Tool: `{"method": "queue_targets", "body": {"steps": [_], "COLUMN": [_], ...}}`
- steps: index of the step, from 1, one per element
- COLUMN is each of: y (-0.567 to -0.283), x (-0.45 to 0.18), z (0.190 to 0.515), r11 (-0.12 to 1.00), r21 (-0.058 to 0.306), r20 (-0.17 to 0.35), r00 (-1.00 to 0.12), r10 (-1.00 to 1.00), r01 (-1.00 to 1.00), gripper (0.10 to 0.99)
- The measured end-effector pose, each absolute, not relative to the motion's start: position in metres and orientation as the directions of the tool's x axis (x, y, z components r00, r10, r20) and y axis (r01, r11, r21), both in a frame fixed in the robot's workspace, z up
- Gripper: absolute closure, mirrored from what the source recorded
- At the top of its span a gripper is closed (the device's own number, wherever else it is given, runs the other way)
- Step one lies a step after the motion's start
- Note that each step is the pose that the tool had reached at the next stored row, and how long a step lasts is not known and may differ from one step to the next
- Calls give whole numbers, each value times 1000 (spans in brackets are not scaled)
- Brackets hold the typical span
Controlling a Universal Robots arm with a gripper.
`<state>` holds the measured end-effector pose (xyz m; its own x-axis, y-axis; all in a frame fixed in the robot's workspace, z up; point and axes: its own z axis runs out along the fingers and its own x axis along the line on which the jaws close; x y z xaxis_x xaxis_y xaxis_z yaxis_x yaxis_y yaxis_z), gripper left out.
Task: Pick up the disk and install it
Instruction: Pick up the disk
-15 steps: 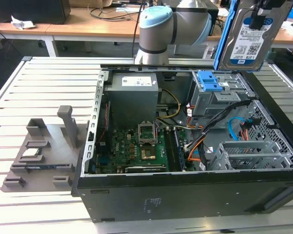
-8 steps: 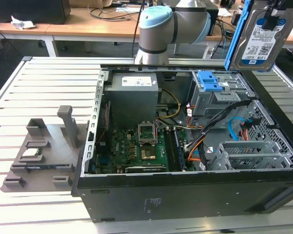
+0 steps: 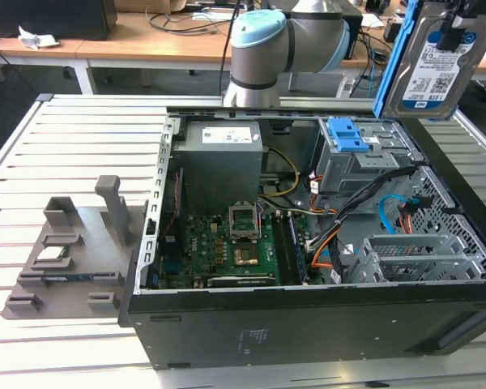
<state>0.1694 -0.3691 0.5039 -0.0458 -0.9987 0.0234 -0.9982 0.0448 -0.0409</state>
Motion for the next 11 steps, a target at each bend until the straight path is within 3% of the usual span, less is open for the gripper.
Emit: {"method": "queue_targets", "body": {"steps": [11], "y": [-405], "x": [169], "z": [504], "r11": [45], "r21": [-41], "r20": [24], "r00": [-46], "r10": [-999], "r01": [-998], "gripper": [729]}}
